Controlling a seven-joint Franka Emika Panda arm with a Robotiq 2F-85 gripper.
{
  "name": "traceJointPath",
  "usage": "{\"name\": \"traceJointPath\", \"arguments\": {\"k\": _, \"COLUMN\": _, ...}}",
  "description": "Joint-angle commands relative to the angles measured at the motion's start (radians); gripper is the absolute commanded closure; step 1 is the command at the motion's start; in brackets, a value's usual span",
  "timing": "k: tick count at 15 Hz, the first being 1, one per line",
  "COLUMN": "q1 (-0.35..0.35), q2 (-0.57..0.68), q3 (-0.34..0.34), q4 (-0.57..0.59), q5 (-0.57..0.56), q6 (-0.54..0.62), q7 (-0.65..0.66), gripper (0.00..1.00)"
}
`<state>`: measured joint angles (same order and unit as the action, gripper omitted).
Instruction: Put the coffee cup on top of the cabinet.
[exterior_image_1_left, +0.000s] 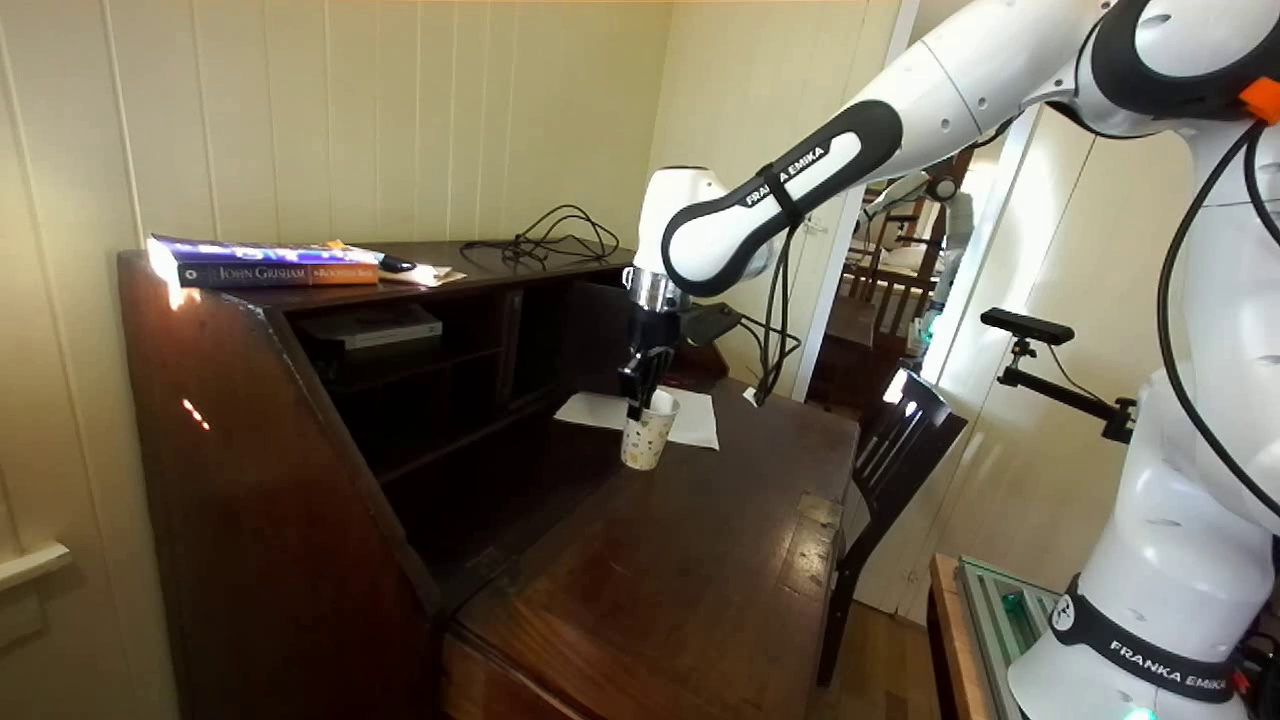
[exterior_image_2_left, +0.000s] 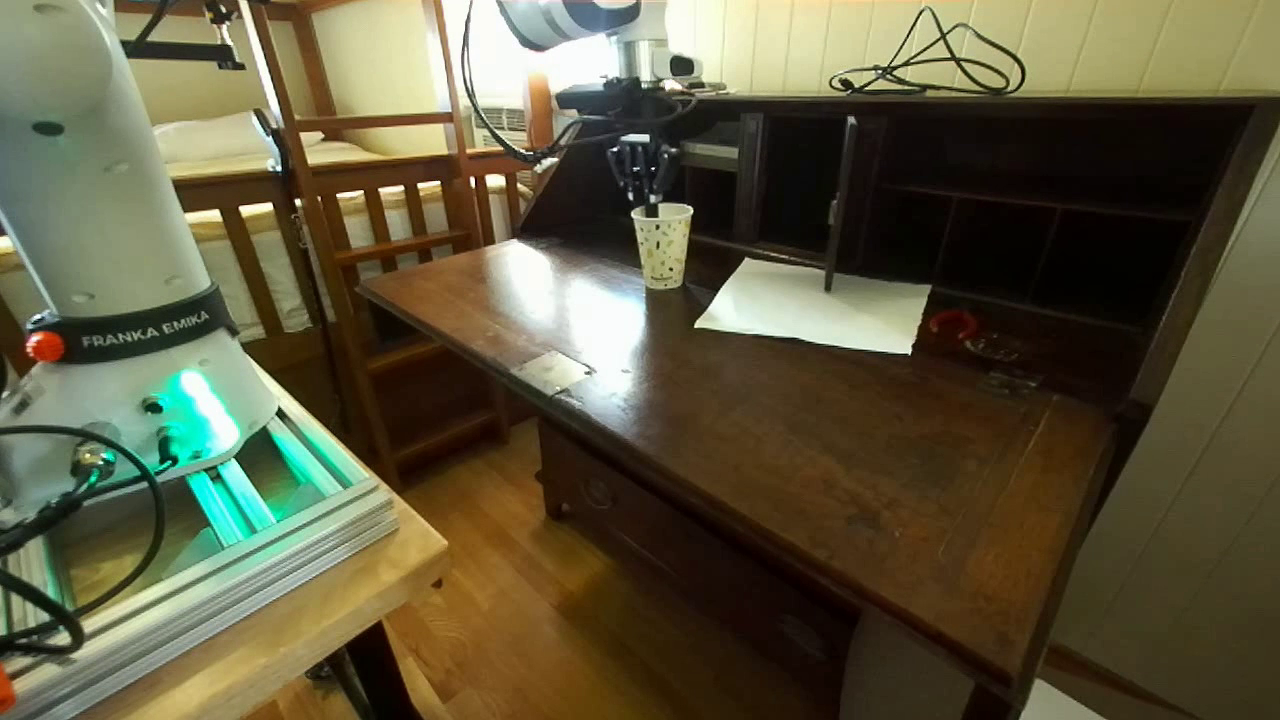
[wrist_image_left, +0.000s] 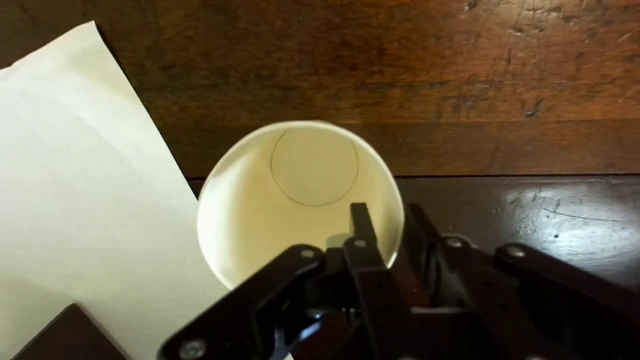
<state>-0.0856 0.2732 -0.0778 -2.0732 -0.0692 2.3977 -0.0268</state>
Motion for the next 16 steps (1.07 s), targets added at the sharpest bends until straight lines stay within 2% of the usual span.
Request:
{"name": "traceJointPath", "arguments": {"k": 1, "q1": 0.016, "q2": 0.010, "q3": -0.007, "q4": 0.010, "q5": -0.045, "q6": -0.005, "q7": 0.012, "gripper": 0.99}}
{"name": "traceJointPath", "arguments": {"k": 3, "q1": 0.026, "q2": -0.012, "q3": -0.011, "q4": 0.007, "q5": -0.071, "q6": -0.016, "q7": 0.030, "gripper": 1.00}}
{"name": "traceJointPath", "arguments": {"k": 5, "q1": 0.046, "q2": -0.096, "q3": -0.019, "q4": -0.011, "q5": -0.124, "q6": -0.075, "q7": 0.070, "gripper": 0.99}}
{"name": "traceJointPath", "arguments": {"k": 8, "q1": 0.026, "q2": -0.202, "q3": 0.014, "q4": 0.020, "q5": -0.048, "q6": -0.140, "q7": -0.016, "gripper": 0.99}}
{"name": "traceJointPath", "arguments": {"k": 11, "q1": 0.026, "q2": -0.238, "q3": 0.025, "q4": 0.168, "q5": -0.009, "q6": -0.291, "q7": -0.103, "gripper": 0.99}}
{"name": "traceJointPath", "arguments": {"k": 14, "q1": 0.025, "q2": -0.188, "q3": 0.024, "q4": 0.387, "q5": 0.039, "q6": -0.456, "q7": -0.133, "gripper": 0.99}}
{"name": "traceJointPath", "arguments": {"k": 16, "q1": 0.019, "q2": -0.146, "q3": 0.021, "q4": 0.504, "q5": 0.128, "q6": -0.531, "q7": -0.115, "gripper": 0.99}}
